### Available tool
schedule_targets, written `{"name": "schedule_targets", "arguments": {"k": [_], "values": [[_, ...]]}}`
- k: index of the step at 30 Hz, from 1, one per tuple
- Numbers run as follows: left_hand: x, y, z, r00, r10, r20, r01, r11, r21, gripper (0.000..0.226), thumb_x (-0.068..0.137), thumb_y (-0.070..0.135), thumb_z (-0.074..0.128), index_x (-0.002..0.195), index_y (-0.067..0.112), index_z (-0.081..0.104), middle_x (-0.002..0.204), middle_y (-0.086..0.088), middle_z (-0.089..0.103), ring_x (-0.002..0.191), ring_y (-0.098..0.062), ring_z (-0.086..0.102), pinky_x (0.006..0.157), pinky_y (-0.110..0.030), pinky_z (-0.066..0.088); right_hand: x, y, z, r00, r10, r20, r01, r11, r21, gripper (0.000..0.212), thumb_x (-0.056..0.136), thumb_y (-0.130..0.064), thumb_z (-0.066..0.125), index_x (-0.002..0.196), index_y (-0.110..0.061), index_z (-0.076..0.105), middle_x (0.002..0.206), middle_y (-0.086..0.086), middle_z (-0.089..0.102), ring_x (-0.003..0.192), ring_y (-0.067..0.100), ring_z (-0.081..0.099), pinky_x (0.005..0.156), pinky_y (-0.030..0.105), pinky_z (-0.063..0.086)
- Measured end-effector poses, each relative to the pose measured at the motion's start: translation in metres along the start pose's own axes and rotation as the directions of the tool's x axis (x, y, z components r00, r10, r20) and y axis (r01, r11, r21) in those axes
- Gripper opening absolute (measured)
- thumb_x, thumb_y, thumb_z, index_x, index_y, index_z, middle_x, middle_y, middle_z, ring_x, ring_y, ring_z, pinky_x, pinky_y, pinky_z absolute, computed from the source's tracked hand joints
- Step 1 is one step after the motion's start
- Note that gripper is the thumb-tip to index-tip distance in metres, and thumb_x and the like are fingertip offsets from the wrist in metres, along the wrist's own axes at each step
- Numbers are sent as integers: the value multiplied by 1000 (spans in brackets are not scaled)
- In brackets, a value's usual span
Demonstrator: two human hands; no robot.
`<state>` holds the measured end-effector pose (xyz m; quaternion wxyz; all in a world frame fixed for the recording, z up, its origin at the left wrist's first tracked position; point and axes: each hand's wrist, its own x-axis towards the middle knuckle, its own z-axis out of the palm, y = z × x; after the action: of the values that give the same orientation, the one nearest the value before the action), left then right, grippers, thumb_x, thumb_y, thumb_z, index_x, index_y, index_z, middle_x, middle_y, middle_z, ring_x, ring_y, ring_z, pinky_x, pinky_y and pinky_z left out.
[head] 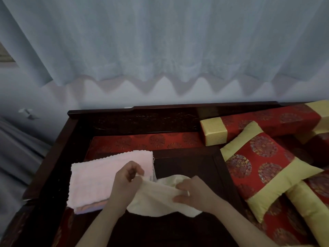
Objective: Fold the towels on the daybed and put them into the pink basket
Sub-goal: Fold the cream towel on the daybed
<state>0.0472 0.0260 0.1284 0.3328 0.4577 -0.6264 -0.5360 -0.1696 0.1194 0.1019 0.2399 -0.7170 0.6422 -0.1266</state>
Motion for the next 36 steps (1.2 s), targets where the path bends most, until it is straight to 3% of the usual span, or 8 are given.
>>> {"name": "schedule_targets", "arguments": {"k": [6, 9, 14, 19, 22, 25, 28, 36], "values": [[-45, -83, -32, 977, -204, -68, 204, 979, -12, 9, 62, 6, 50, 58, 13, 54, 51, 3, 55, 48, 0, 45, 46, -19, 33, -40, 54, 59, 968, 14, 250, 8, 996, -87, 30, 93, -43, 40, 98, -24, 63, 95, -1, 69, 91, 14, 61, 75, 28, 36], [-66, -135, -43, 904, -397, -155, 403, 915, 3, 28, 62, -6, 54, 46, 16, 60, 52, -1, 55, 43, -2, 45, 43, -13, 34, -44, 71, 63, 908, 103, 407, -67, 993, -101, 26, 92, -31, 46, 112, -27, 62, 115, -6, 66, 109, 12, 57, 89, 32, 40], [-77, -183, -45, 749, -610, -257, 633, 774, 6, 15, 62, -8, 63, 54, 4, 66, 66, -17, 65, 72, -29, 57, 57, -14, 43, -10, 78, 36, 937, 120, 328, -148, 987, 61, 11, 84, -30, 61, 89, -28, 71, 87, -18, 67, 82, -1, 57, 79, 18, 42], [-67, -194, -36, 731, -628, -268, 659, 751, 35, 17, 65, -7, 57, 57, 7, 65, 67, -12, 63, 70, -26, 53, 61, -27, 38, 63, 52, 57, 981, 184, 59, -186, 815, 549, 10, 82, -16, 70, 83, -25, 69, 96, -13, 62, 91, 3, 60, 80, 13, 42], [-60, -198, -34, 724, -628, -286, 661, 750, 30, 23, 69, -11, 55, 58, 8, 64, 67, -11, 62, 68, -24, 52, 59, -27, 39, 104, 46, 92, 944, 311, 106, -316, 775, 548, 7, 83, -16, 69, 87, -11, 71, 106, 1, 61, 96, 11, 59, 82, 23, 41], [-55, -199, -33, 708, -638, -302, 672, 740, 13, 30, 71, -16, 51, 57, 7, 63, 64, -9, 61, 64, -22, 51, 57, -28, 38, 126, 44, 113, 884, 376, 278, -466, 757, 457, 17, 81, -26, 69, 70, -14, 65, 71, 2, 56, 70, 12, 52, 65, 28, 40], [-50, -201, -32, 697, -658, -284, 687, 726, 4, 37, 73, -22, 46, 56, 6, 61, 62, -9, 59, 65, -24, 49, 56, -28, 36, 126, 46, 103, 852, 358, 382, -489, 805, 336, 8, 78, -30, 70, 72, -25, 70, 62, -8, 57, 60, 4, 52, 54, 19, 38], [-39, -199, -7, 732, -666, -144, 679, 731, 71, 35, 73, -22, 44, 57, 4, 62, 64, -9, 58, 67, -23, 49, 57, -28, 34, -3, 118, 43, 866, 432, 254, -501, 726, 471, 21, 74, -32, 78, 60, -20, 69, 56, -9, 51, 57, 1, 47, 60, 24, 34]]}}
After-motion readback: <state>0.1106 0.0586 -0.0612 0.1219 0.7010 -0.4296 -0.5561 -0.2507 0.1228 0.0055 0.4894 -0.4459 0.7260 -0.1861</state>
